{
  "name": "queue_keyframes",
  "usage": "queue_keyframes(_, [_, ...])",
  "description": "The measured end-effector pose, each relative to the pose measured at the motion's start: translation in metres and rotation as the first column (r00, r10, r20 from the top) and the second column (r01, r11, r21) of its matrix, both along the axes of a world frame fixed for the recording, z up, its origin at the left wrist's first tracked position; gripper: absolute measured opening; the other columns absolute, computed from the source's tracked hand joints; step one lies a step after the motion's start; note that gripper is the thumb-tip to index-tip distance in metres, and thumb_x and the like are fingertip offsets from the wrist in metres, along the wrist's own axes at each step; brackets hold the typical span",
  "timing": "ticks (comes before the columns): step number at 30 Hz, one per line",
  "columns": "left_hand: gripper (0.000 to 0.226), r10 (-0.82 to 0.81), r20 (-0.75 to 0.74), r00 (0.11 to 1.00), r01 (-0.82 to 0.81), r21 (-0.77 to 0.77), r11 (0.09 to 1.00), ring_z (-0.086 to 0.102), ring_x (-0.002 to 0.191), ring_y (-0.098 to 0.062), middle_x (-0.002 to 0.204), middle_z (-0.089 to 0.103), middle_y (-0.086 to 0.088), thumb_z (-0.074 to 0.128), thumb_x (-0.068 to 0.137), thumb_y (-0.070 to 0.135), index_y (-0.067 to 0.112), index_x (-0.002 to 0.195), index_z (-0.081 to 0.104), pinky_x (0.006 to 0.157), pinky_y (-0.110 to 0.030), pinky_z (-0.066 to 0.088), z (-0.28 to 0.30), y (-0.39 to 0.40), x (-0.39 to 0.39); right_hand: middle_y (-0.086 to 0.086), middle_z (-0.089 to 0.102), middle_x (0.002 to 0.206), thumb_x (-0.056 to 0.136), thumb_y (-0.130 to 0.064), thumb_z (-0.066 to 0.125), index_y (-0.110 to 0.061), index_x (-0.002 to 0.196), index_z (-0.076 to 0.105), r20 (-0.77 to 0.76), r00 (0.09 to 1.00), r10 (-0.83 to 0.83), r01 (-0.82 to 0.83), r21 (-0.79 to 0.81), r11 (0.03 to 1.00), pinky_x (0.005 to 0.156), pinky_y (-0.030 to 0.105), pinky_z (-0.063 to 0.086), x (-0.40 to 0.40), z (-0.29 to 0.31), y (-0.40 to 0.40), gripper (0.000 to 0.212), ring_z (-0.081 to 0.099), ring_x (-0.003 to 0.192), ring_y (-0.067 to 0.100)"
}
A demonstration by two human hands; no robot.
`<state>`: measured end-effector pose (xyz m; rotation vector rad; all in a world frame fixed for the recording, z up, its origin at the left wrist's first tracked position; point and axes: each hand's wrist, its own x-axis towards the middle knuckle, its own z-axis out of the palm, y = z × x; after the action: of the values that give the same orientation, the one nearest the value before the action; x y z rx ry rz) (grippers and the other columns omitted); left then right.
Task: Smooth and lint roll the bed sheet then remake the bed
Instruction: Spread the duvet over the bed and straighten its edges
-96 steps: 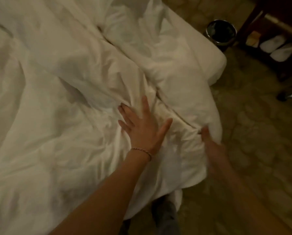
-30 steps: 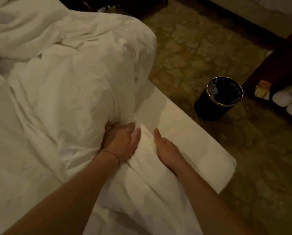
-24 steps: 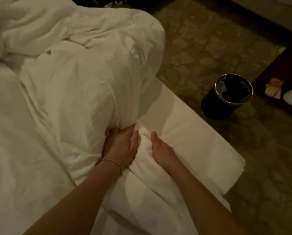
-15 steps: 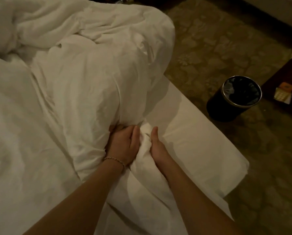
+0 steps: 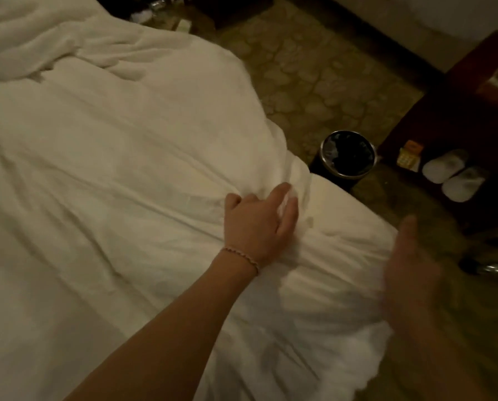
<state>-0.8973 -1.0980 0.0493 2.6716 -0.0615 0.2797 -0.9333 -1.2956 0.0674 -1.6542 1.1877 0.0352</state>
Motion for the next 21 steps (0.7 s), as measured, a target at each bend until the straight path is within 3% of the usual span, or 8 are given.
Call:
queue_keyframes(3, [0.049, 0.009, -0.103, 0.995, 0.008, 0.166, 0.986, 0.062, 0.076, -0.03, 0.068, 0.069, 0.0, 0.028, 0.097, 0.051, 0.031, 0.109, 0.07, 0.083, -0.045, 0.034, -0.019, -0.021, -0.003, 0.01, 0.064, 0.111, 0.092, -0.071, 0.037, -0.015, 0.119, 0.063, -0.002, 0.963, 0.27, -0.266, -0.167, 0.949, 0.088, 0.031, 0.042, -0.031, -0.007, -0.004, 0.068, 0.06, 0.103, 0.033])
queue_keyframes(6, [0.047, -0.035, -0.085, 0.996, 0.057, 0.282, 0.958, 0.054, 0.095, -0.029, 0.092, 0.067, 0.004, 0.032, 0.097, 0.054, 0.03, 0.102, 0.072, 0.087, -0.046, 0.031, -0.032, -0.027, 0.0, 0.006, 0.062, 0.097, 0.082, -0.081, 0.033, -0.019, 0.099, 0.062, 0.005, 0.968, 0.251, -0.251, -0.033, 0.967, 0.097, 0.04, 0.047, -0.031, -0.014, 0.001, 0.071, 0.061, 0.099, 0.033])
queue_keyframes(8, [0.046, -0.046, -0.011, 0.999, 0.047, 0.298, 0.953, 0.046, 0.105, -0.03, 0.106, 0.059, -0.001, 0.038, 0.095, 0.054, 0.026, 0.086, 0.072, 0.09, -0.047, 0.029, -0.03, -0.029, 0.007, 0.007, 0.062, 0.1, 0.081, -0.085, 0.028, -0.019, 0.11, 0.064, -0.081, 0.968, 0.237, -0.232, 0.065, 0.97, 0.097, 0.043, 0.046, -0.014, -0.017, -0.006, 0.08, 0.06, 0.097, 0.03])
queue_keyframes(10, [0.05, -0.076, 0.005, 0.997, 0.071, 0.274, 0.959, 0.04, 0.122, -0.031, 0.123, 0.055, -0.004, 0.038, 0.094, 0.056, 0.023, 0.08, 0.072, 0.099, -0.05, 0.025, -0.026, -0.035, 0.019, 0.009, 0.058, 0.127, 0.08, -0.087, 0.023, -0.019, 0.134, 0.054, -0.16, 0.972, 0.173, -0.13, 0.249, 0.96, 0.104, 0.047, 0.041, 0.003, -0.021, -0.02, 0.092, 0.055, 0.115, 0.033])
queue_keyframes(12, [0.058, -0.128, -0.096, 0.987, 0.148, 0.236, 0.96, 0.03, 0.141, -0.027, 0.137, 0.052, 0.0, 0.028, 0.094, 0.06, 0.024, 0.095, 0.073, 0.11, -0.056, 0.016, -0.022, -0.043, 0.03, 0.008, 0.049, 0.144, 0.088, -0.08, 0.018, -0.02, 0.145, 0.044, -0.116, 0.986, 0.116, -0.059, 0.408, 0.911, 0.104, 0.04, 0.039, 0.02, -0.023, -0.031, 0.086, 0.047, 0.129, 0.033])
queue_keyframes(16, [0.073, -0.157, -0.297, 0.942, 0.185, 0.067, 0.98, 0.017, 0.15, -0.015, 0.149, 0.044, 0.013, 0.005, 0.091, 0.067, 0.037, 0.145, 0.044, 0.115, -0.06, -0.01, -0.026, -0.057, 0.033, 0.0, 0.056, 0.129, 0.097, -0.068, 0.022, -0.016, 0.14, 0.049, -0.094, 0.969, 0.228, -0.162, 0.456, 0.875, 0.097, 0.037, 0.041, 0.046, -0.022, -0.032, 0.073, 0.05, 0.127, 0.033])
queue_keyframes(19, [0.076, -0.147, -0.35, 0.925, 0.171, 0.037, 0.985, 0.023, 0.147, -0.013, 0.15, 0.044, 0.01, 0.001, 0.09, 0.067, 0.038, 0.152, 0.035, 0.116, -0.06, -0.013, -0.03, -0.062, 0.021, 0.007, 0.062, 0.129, 0.083, -0.084, 0.03, -0.025, 0.132, 0.057, -0.065, 0.906, 0.419, -0.314, 0.56, 0.766, 0.102, 0.041, 0.045, 0.056, -0.021, -0.009, 0.082, 0.058, 0.116, 0.032])
queue_keyframes(21, [0.074, -0.118, -0.361, 0.925, 0.119, -0.02, 0.993, 0.027, 0.145, -0.013, 0.149, 0.047, 0.007, 0.003, 0.093, 0.063, 0.035, 0.152, 0.038, 0.118, -0.055, -0.015, -0.032, -0.061, 0.014, 0.004, 0.057, 0.133, 0.083, -0.082, 0.035, -0.029, 0.131, 0.054, -0.025, 0.889, 0.457, -0.367, 0.557, 0.745, 0.101, 0.035, 0.042, 0.06, -0.022, 0.006, 0.074, 0.055, 0.118, 0.024])
